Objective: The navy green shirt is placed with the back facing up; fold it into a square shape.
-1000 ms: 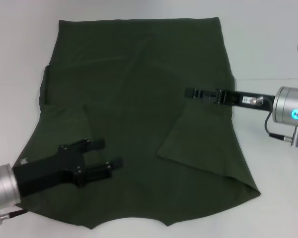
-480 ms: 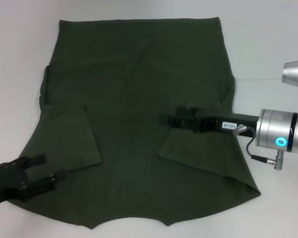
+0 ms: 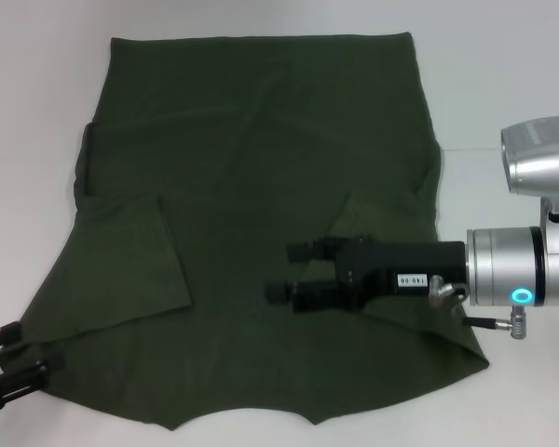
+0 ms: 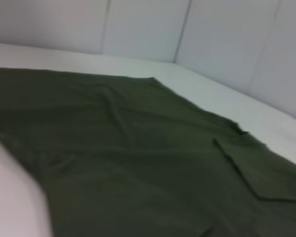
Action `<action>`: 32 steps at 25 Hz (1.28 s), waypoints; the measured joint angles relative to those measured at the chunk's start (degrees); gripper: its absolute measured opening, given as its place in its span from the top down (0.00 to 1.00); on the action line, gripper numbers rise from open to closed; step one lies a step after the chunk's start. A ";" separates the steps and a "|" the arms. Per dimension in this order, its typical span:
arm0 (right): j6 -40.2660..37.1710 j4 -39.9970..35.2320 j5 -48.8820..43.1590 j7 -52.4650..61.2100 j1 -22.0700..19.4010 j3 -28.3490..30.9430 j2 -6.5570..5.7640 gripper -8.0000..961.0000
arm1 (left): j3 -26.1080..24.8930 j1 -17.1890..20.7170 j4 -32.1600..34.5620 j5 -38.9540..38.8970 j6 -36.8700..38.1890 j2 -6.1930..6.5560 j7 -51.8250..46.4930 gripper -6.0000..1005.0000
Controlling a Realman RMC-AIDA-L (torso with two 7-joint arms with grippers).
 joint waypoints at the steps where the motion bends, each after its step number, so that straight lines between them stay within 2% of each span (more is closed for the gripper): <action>1: 0.00 0.00 0.00 0.00 0.00 0.00 0.00 0.02 | -0.31 0.25 0.09 0.17 -0.26 -0.05 0.02 0.14; 5: -0.55 -0.38 -0.47 1.44 0.28 -2.25 -0.24 0.02 | -0.89 1.01 0.24 0.78 -2.28 -0.36 0.08 0.14; 11: -0.03 -0.55 -0.53 2.11 0.40 -2.07 -0.25 0.02 | -0.87 1.50 0.08 1.19 -8.47 -1.44 1.17 0.14; 18: 0.35 -0.85 -0.34 2.11 0.39 -1.62 0.02 0.02 | -0.83 -0.76 -0.06 5.68 -14.67 -2.68 1.10 0.14; 32: 1.63 -1.00 -0.19 2.08 0.39 -0.43 0.08 0.03 | -0.72 -2.19 -0.67 6.87 -15.23 -3.00 0.31 0.14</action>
